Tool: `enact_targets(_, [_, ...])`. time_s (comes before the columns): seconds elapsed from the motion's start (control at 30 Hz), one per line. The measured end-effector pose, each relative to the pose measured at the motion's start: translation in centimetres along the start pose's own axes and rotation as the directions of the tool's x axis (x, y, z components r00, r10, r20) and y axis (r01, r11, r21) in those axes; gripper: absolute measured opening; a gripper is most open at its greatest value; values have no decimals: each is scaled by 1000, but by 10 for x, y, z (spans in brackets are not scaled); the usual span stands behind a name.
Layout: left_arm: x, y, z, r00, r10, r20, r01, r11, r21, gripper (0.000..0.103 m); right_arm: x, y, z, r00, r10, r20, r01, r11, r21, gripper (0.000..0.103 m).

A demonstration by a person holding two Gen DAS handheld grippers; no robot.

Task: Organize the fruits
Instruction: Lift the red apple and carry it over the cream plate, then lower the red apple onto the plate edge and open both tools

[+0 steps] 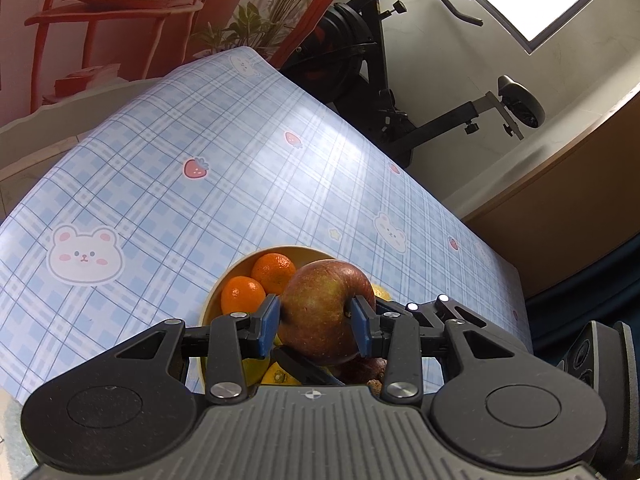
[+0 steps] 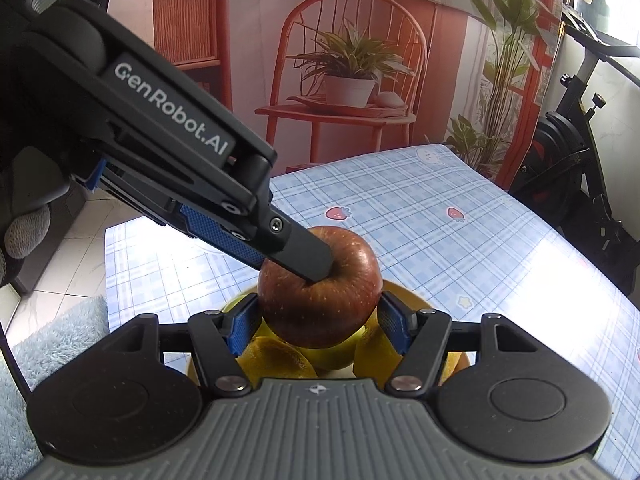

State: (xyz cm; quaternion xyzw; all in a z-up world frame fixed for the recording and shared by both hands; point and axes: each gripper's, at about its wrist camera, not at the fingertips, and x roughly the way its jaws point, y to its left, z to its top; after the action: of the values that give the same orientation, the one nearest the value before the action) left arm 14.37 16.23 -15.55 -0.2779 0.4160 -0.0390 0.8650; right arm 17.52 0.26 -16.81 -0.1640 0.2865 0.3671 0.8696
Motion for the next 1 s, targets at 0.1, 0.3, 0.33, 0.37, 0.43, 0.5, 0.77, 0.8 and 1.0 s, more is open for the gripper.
enact_targets(0.1, [2,4,0,1000,-3,-3,3,1000,-11,41,5,2,2,1000,-1,-17,0,1000,-21,66])
enact_targets(0.3, [3,5,4,1000,-8,-5,8,1000,-19,41,8,2,1,1000,-11,-18,10,1000,-28,71])
enact_targets(0.33, [4,5,3,1000,-6,-5,6,1000,-12,41,8,3,1,1000,-15,-17,15,999,-36,71])
enact_targets(0.37, [4,4,3,1000,-4,-3,4,1000,-9,41,9,4,1,1000,-20,-16,20,999,-42,71])
enact_targets(0.43, [4,3,3,1000,-3,-2,3,1000,-9,42,10,6,1,999,-32,-16,31,998,-53,71])
enact_targets(0.5, [5,4,3,1000,-2,-2,2,1000,-15,43,10,6,1,999,-35,-15,34,998,-55,71])
enact_targets(0.77, [5,5,5,1000,8,1,-8,1000,-14,49,8,9,-1,999,-31,-5,31,997,-69,71])
enact_targets(0.8, [5,5,5,1000,9,4,-9,1000,-13,49,8,10,-1,999,-31,-6,31,997,-70,71])
enact_targets(1.0, [4,6,5,1000,15,18,-15,1000,-8,52,7,10,-2,1000,-27,1,27,997,-69,71])
